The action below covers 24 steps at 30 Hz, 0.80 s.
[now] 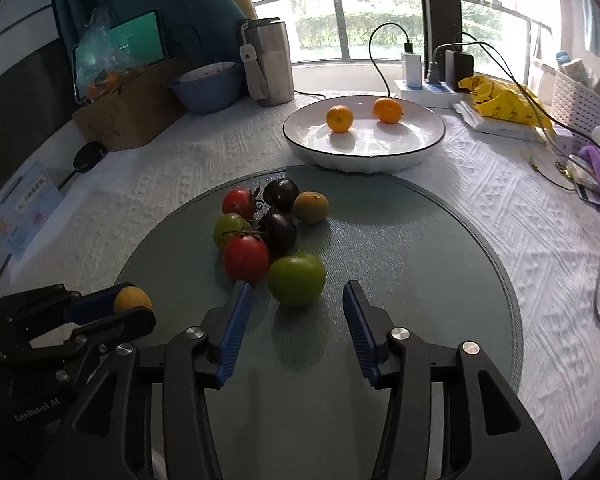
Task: Organize fruits
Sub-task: 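Grasp the yellow plum with the left tool while the right tool grasps the green lime, then carry the yellow plum and green lime onto the plate and release both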
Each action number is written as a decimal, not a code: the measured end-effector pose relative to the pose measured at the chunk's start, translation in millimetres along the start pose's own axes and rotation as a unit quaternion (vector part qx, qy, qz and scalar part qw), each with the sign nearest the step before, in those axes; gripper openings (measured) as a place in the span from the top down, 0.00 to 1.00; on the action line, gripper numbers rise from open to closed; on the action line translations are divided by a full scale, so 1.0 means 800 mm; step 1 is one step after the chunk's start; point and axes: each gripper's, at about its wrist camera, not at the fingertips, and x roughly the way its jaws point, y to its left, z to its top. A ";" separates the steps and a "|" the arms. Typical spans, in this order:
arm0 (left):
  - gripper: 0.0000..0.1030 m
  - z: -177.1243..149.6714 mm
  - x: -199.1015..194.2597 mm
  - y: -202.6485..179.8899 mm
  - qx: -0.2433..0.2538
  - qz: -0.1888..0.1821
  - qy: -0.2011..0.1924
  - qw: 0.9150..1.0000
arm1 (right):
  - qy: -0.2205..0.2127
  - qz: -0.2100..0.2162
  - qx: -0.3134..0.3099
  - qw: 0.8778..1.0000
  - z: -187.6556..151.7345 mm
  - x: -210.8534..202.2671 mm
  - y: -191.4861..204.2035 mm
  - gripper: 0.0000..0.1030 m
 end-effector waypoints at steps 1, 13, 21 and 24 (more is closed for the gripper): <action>0.73 0.002 0.001 0.002 0.000 0.001 -0.001 1.000 | 0.002 0.001 0.000 1.000 0.002 0.003 -0.001 0.51; 0.73 0.020 0.014 0.009 -0.002 0.006 0.001 1.000 | 0.026 0.018 -0.010 0.999 0.010 0.024 -0.004 0.60; 0.73 0.035 0.019 0.002 0.006 0.005 -0.002 1.000 | 0.021 0.018 -0.016 0.999 0.013 0.021 -0.007 0.66; 0.73 0.045 0.020 -0.002 0.009 0.005 -0.006 1.000 | 0.013 0.016 -0.016 1.000 0.018 0.016 -0.011 0.66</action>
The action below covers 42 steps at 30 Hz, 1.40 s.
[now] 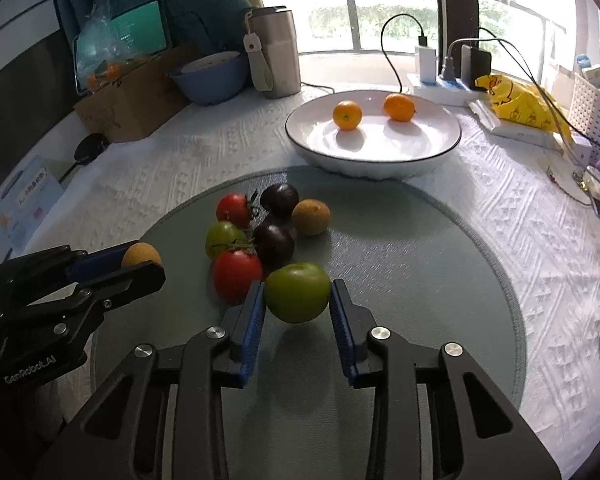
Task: Organize fruits
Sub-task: 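Carry the yellow plum and green lime onto the plate and release both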
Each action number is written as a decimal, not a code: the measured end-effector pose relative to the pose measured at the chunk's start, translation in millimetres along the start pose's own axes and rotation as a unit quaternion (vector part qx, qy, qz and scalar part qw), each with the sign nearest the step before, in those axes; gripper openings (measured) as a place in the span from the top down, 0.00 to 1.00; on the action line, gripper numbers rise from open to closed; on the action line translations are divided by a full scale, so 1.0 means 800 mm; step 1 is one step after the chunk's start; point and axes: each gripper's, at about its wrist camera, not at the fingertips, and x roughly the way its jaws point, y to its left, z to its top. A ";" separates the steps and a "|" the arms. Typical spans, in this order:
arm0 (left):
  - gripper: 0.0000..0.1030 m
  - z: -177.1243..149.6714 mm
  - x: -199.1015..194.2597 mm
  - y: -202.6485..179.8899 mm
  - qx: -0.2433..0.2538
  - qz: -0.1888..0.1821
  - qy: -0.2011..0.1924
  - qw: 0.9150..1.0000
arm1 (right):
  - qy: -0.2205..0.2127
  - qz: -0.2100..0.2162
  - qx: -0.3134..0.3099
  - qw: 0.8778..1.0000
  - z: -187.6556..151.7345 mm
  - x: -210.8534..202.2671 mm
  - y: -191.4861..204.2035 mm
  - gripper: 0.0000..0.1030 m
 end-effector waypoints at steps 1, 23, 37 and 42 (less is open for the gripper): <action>0.73 0.004 0.001 -0.001 0.001 0.000 -0.002 1.000 | -0.003 -0.002 0.000 1.000 0.002 -0.002 -0.001 0.66; 0.73 0.102 0.051 0.001 0.019 -0.011 -0.025 0.999 | -0.046 -0.031 0.010 0.998 0.070 -0.005 -0.055 0.66; 0.73 0.154 0.119 0.007 0.031 -0.031 -0.012 0.999 | -0.049 -0.040 0.008 0.998 0.114 0.031 -0.082 0.66; 0.73 0.162 0.151 0.007 0.038 -0.041 0.015 0.998 | -0.045 -0.039 0.011 0.998 0.124 0.050 -0.090 0.66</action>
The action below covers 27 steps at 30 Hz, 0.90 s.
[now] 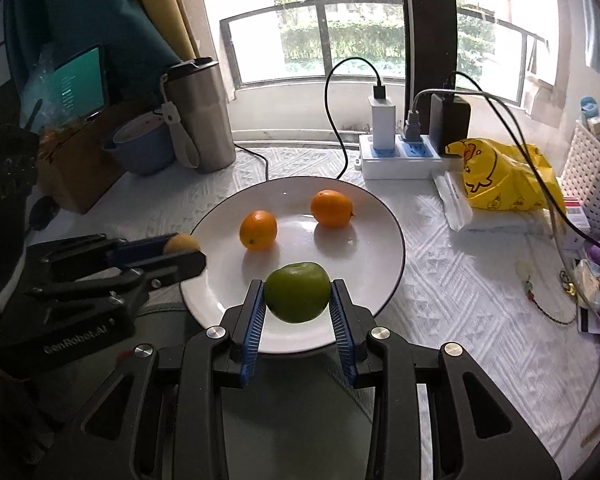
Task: Organize fruits
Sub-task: 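Carry the yellow plum and green lime onto the plate and release both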
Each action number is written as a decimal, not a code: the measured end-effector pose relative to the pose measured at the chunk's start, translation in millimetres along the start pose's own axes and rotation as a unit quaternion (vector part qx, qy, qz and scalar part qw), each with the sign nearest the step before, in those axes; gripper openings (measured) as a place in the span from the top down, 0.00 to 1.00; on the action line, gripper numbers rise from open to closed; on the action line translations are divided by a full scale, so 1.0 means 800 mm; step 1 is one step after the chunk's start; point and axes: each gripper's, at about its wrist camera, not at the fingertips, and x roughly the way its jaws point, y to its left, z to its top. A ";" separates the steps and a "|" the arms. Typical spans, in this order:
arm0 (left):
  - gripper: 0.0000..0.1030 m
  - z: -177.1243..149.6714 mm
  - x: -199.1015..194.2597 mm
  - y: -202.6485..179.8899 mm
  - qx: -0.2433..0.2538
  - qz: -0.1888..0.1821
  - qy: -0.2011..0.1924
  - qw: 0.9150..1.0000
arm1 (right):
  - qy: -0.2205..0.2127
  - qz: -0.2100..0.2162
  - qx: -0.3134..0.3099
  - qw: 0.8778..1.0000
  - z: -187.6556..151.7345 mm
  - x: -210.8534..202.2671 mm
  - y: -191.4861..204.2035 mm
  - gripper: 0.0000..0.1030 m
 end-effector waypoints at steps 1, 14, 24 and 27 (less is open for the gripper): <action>0.73 0.001 0.005 0.000 0.001 -0.001 0.005 1.000 | 0.002 0.000 0.001 1.000 0.002 0.004 -0.001 0.66; 0.73 0.019 0.048 0.011 0.028 0.004 0.041 0.999 | 0.023 -0.003 0.015 1.000 0.015 0.049 -0.010 0.66; 0.72 0.029 0.059 0.024 0.020 0.013 0.033 0.999 | 0.029 -0.010 0.020 0.999 0.028 0.079 -0.013 0.66; 0.71 0.030 0.055 0.026 0.018 0.016 0.026 0.999 | 0.032 -0.011 0.020 0.999 0.030 0.085 -0.011 0.66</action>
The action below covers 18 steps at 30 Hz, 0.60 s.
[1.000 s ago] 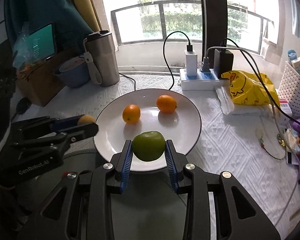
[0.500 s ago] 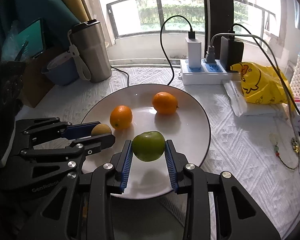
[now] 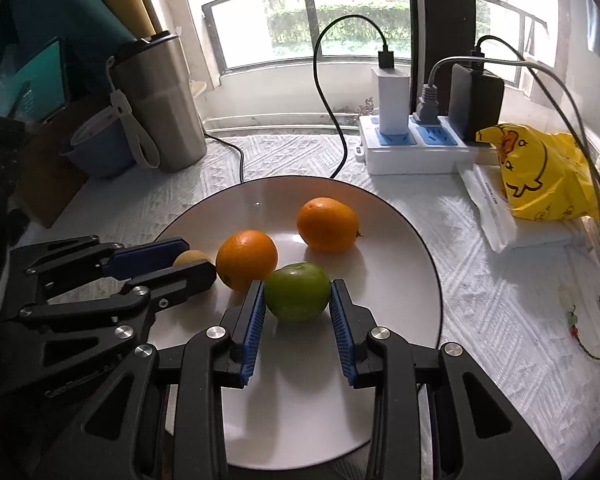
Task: Organize fruits
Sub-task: 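Carry the yellow plum and green lime onto the plate and release both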
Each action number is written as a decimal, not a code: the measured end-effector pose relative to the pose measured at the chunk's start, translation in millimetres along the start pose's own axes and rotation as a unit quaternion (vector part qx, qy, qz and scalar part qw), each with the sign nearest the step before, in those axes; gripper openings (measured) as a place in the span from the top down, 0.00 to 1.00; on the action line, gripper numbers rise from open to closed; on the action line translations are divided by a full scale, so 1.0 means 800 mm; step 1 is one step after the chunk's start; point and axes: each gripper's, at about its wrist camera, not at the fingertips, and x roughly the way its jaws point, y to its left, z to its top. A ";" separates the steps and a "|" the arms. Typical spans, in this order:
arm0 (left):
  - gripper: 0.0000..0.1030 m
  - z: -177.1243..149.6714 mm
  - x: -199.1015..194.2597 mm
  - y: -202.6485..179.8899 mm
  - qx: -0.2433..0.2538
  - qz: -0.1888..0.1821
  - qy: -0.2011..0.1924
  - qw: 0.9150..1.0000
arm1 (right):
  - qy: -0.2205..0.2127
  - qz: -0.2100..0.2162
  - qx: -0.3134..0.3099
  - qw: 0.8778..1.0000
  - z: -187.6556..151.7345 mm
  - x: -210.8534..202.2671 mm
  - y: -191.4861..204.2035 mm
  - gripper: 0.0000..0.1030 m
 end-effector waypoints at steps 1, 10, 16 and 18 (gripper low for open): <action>0.71 0.000 -0.002 0.001 -0.002 0.000 -0.003 1.000 | 0.000 -0.002 -0.001 1.000 0.001 0.001 0.001 0.66; 0.67 0.001 -0.026 0.000 -0.004 0.003 -0.027 1.000 | -0.005 -0.013 -0.003 1.000 0.007 -0.009 0.005 0.66; 0.56 -0.001 -0.050 0.004 -0.022 0.001 -0.045 0.999 | -0.017 -0.014 -0.005 1.000 0.008 -0.029 0.010 0.66; 0.56 -0.003 -0.059 0.006 -0.029 0.002 -0.048 0.998 | -0.022 -0.014 -0.006 1.000 0.006 -0.037 0.012 0.66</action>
